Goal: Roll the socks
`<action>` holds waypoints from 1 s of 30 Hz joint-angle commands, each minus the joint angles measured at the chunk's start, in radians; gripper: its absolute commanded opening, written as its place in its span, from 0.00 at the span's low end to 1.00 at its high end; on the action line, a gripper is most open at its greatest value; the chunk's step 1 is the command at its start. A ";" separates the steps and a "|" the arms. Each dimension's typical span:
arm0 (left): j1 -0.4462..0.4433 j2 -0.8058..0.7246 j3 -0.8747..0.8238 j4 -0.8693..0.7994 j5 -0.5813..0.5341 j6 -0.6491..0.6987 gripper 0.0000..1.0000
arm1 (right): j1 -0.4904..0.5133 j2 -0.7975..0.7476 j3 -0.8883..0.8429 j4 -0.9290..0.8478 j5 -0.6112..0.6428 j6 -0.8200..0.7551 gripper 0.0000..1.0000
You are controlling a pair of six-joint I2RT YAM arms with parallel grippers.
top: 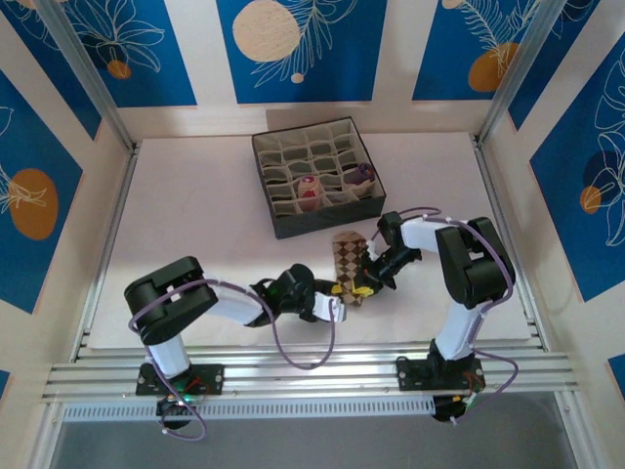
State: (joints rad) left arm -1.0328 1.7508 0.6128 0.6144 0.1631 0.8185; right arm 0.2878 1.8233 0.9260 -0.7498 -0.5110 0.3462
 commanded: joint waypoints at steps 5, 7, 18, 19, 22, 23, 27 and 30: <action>-0.008 0.037 0.063 -0.110 -0.081 0.036 0.15 | 0.016 0.079 0.048 -0.034 -0.010 -0.083 0.00; -0.009 0.030 0.101 -0.225 -0.059 0.034 0.00 | 0.018 0.070 0.053 -0.028 -0.017 -0.093 0.06; 0.112 0.091 0.444 -0.899 0.313 -0.146 0.00 | -0.044 -0.330 -0.168 0.229 -0.003 0.058 0.47; 0.122 0.106 0.473 -0.941 0.345 -0.154 0.00 | -0.038 -0.329 -0.181 0.240 -0.009 0.059 0.47; 0.153 0.166 0.568 -1.059 0.418 -0.209 0.00 | -0.013 -0.317 -0.221 0.282 -0.014 0.066 0.46; 0.165 0.191 0.602 -1.097 0.434 -0.236 0.00 | -0.008 -0.312 -0.233 0.301 -0.025 0.070 0.46; 0.209 0.257 0.691 -1.178 0.530 -0.323 0.00 | 0.021 -0.292 -0.271 0.356 -0.039 0.093 0.46; 0.239 0.285 0.718 -1.177 0.602 -0.403 0.00 | 0.036 -0.289 -0.285 0.372 -0.039 0.098 0.46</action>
State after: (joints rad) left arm -0.8207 1.9987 1.2995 -0.4568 0.6399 0.5209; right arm 0.3058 1.5242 0.6605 -0.4156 -0.5167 0.4225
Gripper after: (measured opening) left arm 0.043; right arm 0.465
